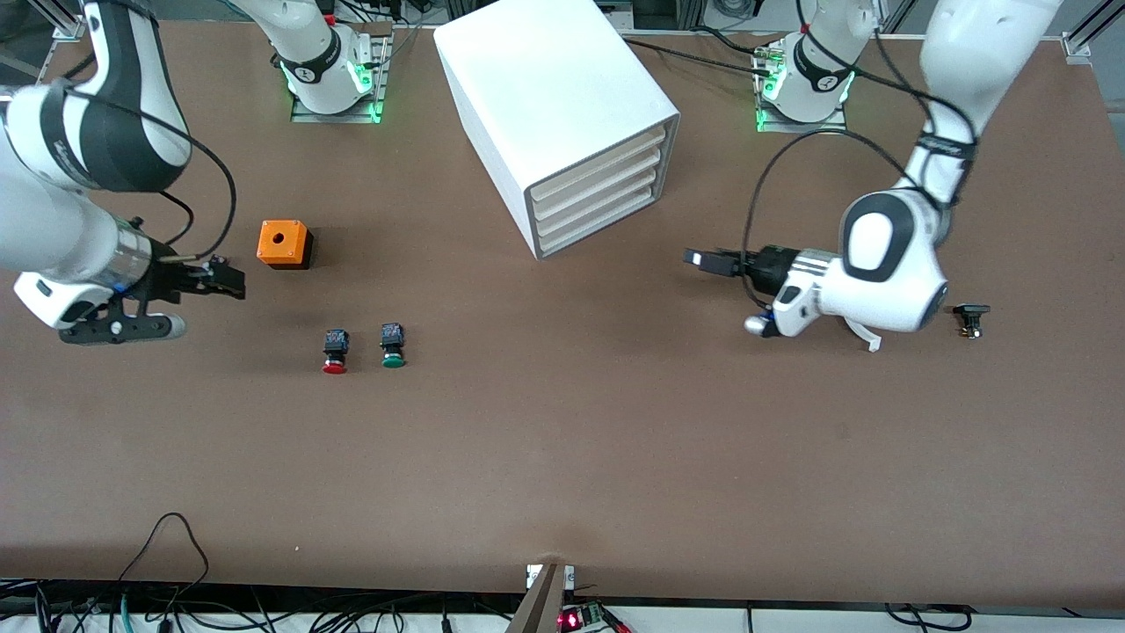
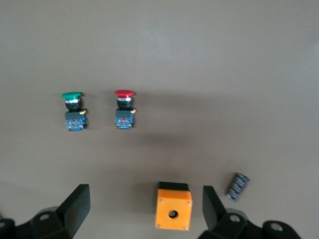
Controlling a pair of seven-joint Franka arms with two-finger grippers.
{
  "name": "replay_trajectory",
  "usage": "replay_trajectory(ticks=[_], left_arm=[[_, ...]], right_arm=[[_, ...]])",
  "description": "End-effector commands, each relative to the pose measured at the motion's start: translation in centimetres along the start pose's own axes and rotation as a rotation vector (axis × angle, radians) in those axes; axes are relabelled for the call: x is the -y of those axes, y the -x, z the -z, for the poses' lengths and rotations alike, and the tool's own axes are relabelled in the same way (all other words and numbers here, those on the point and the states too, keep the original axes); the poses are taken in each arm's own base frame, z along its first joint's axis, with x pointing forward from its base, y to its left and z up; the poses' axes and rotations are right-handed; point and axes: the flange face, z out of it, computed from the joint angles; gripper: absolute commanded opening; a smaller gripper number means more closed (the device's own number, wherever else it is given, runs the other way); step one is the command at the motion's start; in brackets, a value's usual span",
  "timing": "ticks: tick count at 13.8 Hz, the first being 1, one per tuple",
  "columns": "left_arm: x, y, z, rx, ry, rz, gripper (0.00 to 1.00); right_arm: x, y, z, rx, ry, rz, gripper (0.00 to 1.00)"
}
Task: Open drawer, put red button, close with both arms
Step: 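Reach the right gripper to the red button while the left gripper reaches the drawer handle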
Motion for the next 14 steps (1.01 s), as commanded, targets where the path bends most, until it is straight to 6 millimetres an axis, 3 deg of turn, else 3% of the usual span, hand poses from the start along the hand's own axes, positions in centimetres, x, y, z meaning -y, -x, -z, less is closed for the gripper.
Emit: replay_trajectory(ticks=[1,2,4,6,8,9,12,13,14], left_arm=[[0.4,3.4,-8.4,0.053,0.11,-0.025,1.0],[0.3,4.4,-11.2,0.064,0.095,-0.063,1.0],[0.2,5.7,-14.2,0.087,0.059,-0.103,1.0],[1.0,6.2,-14.8,0.102,0.051,-0.088,0.98],[1.3,6.8,-15.6,0.119,0.047,-0.102,0.84],[1.2,7.0,-16.0,0.125,0.044,-0.108,0.73],[1.5,7.3,-16.4,0.136,0.041,-0.103,0.12],[1.5,7.3,-16.3,0.137,0.04,-0.105,0.0],[1.4,7.4,-16.3,0.137,0.039,-0.105,0.0]], right_arm=[[0.0,-1.1,-4.0,-0.007,-0.028,-0.025,1.0],[0.3,-1.6,-5.7,-0.015,-0.026,-0.019,1.0],[0.5,-2.5,-9.4,-0.027,-0.02,-0.016,1.0],[1.7,-2.7,-12.3,-0.051,-0.021,0.001,1.0],[3.4,-2.7,-14.3,-0.063,-0.021,-0.055,1.0],[4.5,-2.8,-15.2,-0.062,-0.017,-0.061,1.0],[5.9,-3.1,-17.5,-0.07,-0.013,-0.041,1.0],[5.9,-3.0,-18.1,-0.064,-0.011,-0.04,1.0],[5.9,-3.0,-18.6,-0.061,-0.008,-0.037,1.0]])
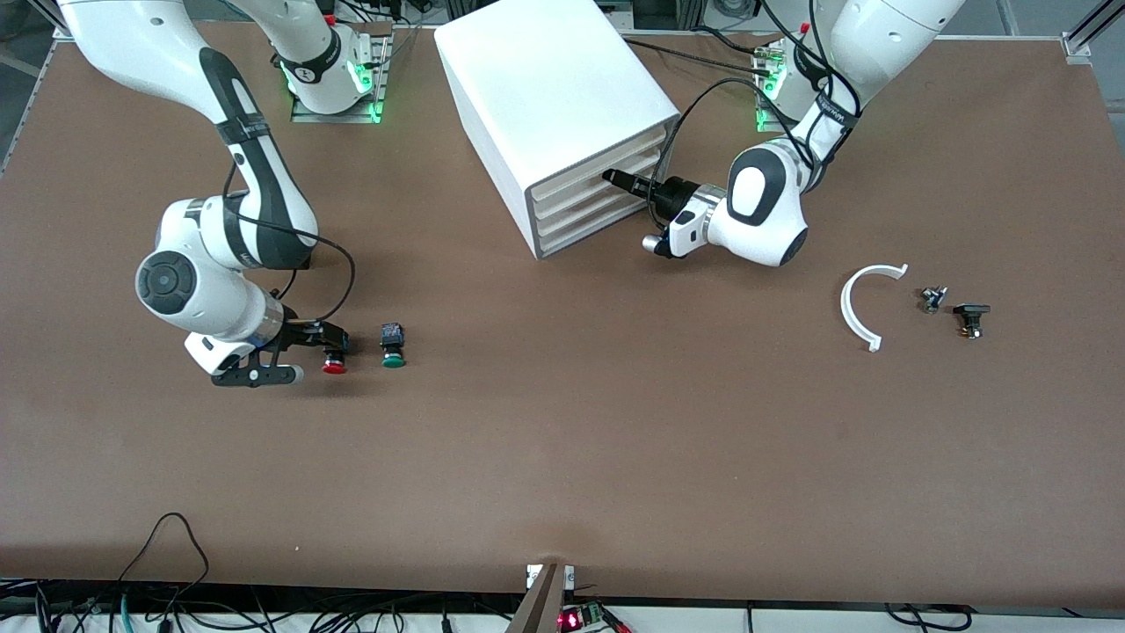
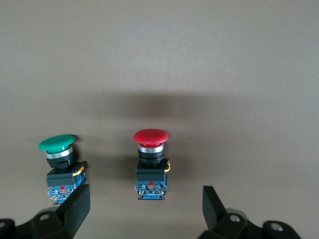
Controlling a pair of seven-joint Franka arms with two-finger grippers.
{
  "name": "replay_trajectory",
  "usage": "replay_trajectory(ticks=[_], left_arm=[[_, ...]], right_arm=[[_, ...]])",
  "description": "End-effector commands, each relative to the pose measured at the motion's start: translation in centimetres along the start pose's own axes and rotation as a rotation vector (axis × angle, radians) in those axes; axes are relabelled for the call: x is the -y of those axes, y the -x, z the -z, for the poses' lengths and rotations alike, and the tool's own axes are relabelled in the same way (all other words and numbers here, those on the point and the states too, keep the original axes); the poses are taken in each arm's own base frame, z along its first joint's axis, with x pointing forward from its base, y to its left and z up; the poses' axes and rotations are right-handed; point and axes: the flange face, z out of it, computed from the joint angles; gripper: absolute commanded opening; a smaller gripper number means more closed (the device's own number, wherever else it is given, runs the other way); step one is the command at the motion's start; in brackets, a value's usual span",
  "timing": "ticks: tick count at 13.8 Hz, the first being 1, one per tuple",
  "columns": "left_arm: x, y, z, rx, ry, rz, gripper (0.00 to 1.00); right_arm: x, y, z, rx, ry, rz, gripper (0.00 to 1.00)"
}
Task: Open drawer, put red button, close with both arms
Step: 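Reach the right gripper to the red button while the left gripper reaches the drawer handle, then pull the drawer open with the left gripper while the right gripper grasps the red button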
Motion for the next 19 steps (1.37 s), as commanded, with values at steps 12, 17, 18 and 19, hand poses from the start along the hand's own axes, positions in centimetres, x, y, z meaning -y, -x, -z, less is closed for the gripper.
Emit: replay_trajectory(ticks=[12,17,18,19], left_arm=[[-0.3,-1.9,16.7,-0.288,-0.198,-0.132,1.0],[-7.2,0.9,25.4,-0.412,-0.557,-0.35,1.0],[-8.9,2.8,27.8,-0.452,-0.656,-0.389,1.0],[-10.9,4.7,30.3,-0.503,-0.729,-0.421,1.0]], right_arm=[[-0.3,2.6,-6.2,-0.049,-0.002,-0.011,1.0],[0.3,2.9,-7.4,-0.035,0.002,-0.001,0.94],[0.3,2.9,-7.5,-0.034,0.002,-0.001,0.81],[0.7,3.0,-7.5,-0.032,0.002,0.011,0.69]])
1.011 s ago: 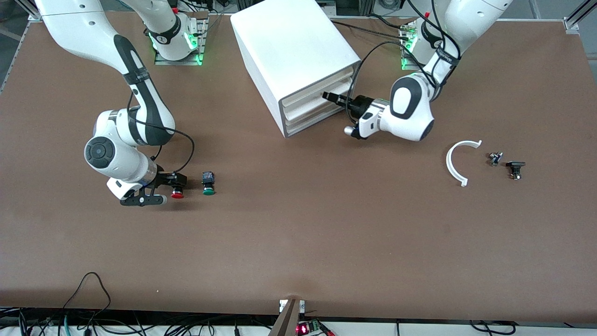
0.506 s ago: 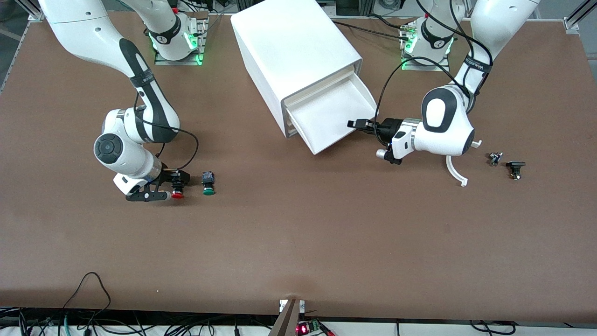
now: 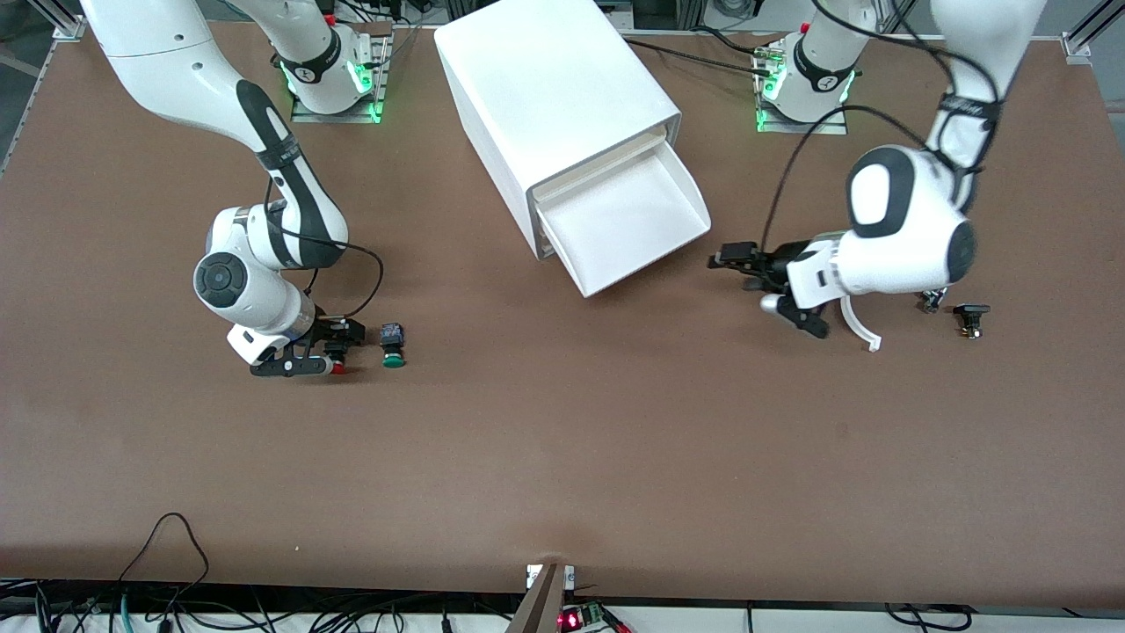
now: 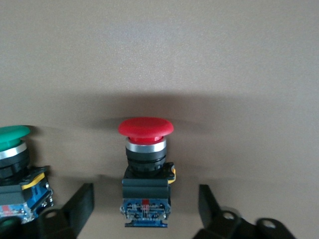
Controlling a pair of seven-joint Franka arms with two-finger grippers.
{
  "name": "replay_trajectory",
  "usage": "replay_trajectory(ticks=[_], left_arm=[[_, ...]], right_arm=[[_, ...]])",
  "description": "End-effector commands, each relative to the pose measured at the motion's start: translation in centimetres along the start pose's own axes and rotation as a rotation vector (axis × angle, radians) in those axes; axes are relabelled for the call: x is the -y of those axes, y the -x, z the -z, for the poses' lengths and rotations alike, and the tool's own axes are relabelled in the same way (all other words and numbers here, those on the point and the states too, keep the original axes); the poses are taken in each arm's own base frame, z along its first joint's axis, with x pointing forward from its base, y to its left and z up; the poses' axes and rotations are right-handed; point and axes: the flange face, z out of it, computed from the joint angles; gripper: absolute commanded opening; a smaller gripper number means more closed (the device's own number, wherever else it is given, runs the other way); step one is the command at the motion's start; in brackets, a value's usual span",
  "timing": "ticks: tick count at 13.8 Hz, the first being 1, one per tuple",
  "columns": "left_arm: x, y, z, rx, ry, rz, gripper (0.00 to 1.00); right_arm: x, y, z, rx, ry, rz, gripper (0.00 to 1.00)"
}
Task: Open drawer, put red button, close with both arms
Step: 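Pull the drawer open with the left gripper while the right gripper grasps the red button, then release the drawer and raise the left gripper back toward rest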
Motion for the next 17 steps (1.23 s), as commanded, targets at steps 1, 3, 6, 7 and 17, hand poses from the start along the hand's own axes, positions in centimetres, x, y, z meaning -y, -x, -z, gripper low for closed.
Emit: replay_trajectory(ticks=[1,3,6,7,17], left_arm=[[-1.3,0.7,10.0,-0.111,-0.225,-0.096,1.0],[-1.9,2.8,16.1,-0.15,-0.322,-0.109,1.0],[-4.1,5.8,23.4,-0.024,-0.484,-0.098,1.0],[-4.6,6.3,24.9,-0.009,-0.536,-0.033,1.0],[-5.3,6.9,25.0,-0.016,-0.598,0.217,1.0]], right_arm=[[0.7,0.3,-0.1,-0.008,-0.004,0.009,0.57],[0.7,0.3,-0.1,-0.006,-0.004,0.012,0.42],[0.8,0.2,-0.1,-0.006,-0.004,0.033,0.28],[1.4,0.1,0.2,-0.01,-0.009,0.045,0.23],[3.8,-6.5,15.3,-0.102,0.059,0.261,0.16]])
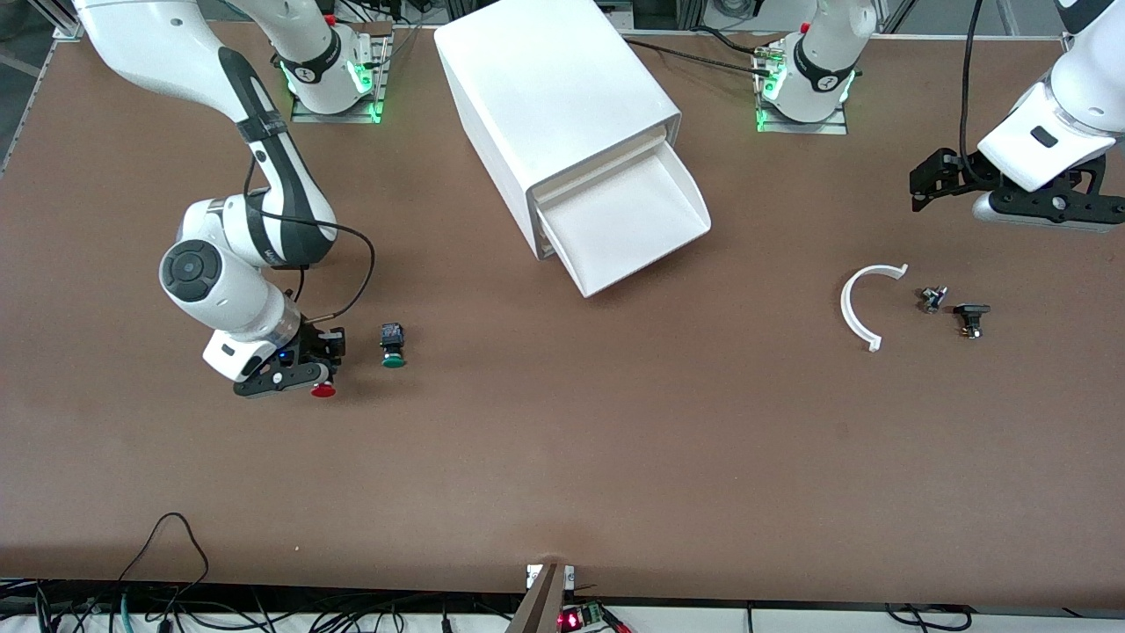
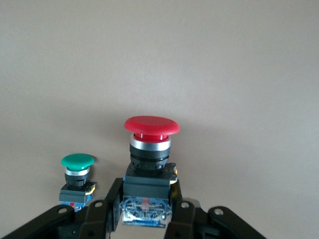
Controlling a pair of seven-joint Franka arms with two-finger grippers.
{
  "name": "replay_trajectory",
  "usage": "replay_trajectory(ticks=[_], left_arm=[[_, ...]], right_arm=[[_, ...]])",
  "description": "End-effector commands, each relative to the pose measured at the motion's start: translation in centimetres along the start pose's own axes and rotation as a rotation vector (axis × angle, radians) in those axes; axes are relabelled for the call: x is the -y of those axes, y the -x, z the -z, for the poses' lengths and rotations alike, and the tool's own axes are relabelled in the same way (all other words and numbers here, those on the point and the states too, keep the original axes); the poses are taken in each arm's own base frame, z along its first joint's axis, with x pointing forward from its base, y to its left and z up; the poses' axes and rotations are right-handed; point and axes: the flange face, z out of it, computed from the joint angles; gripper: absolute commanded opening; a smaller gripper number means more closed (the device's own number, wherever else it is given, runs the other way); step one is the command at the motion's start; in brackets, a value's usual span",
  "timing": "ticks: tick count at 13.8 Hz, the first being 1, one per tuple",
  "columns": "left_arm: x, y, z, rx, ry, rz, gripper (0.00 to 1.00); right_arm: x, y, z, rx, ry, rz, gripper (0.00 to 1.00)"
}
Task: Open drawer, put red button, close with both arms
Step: 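Lift the red button with the right gripper and carry it over the drawer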
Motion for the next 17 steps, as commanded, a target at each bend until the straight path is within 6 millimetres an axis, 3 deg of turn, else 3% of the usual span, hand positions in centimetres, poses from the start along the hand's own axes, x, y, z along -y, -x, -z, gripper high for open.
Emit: replay_trajectory(ticks=[1,4,7,11,14,16,17], left_arm=[[0.2,0.0,0.3,0.006,-0.013,0.015,1.0],[0.2,-0.1,0.4,0.003,-0.013,0.015,1.0],[0.2,-0.1,0.4,0.003,-0.013,0.015,1.0],[0.2,-0.1,0.4,0.004,-0.02,0.013,1.0],[0.1,-0.2,0.6,-0.002,-0.025,0.003,1.0],[-0.1,-0.3,0.4,0.002,-0.018,-0.002,1.0],[0.0,-0.4,0.0,0.01,-0.016,-0.003,1.0]], right_arm=[[2.4,-3.3,5.9,0.001,0.009,0.072,0.16],[7.1,-5.3,11.2,-0.097,-0.02,0.273,0.16],[13.6,-6.2,15.3,-0.188,-0.041,0.593,0.16],[27.4,-3.5,18.4,-0.254,-0.127,0.891,0.16],[34.0,-1.2,20.7,-0.264,-0.06,1.064,0.16],[39.3,1.3,20.7,-0.248,0.072,1.292,0.16],[41.0,2.2,20.0,-0.222,0.091,1.346,0.16]])
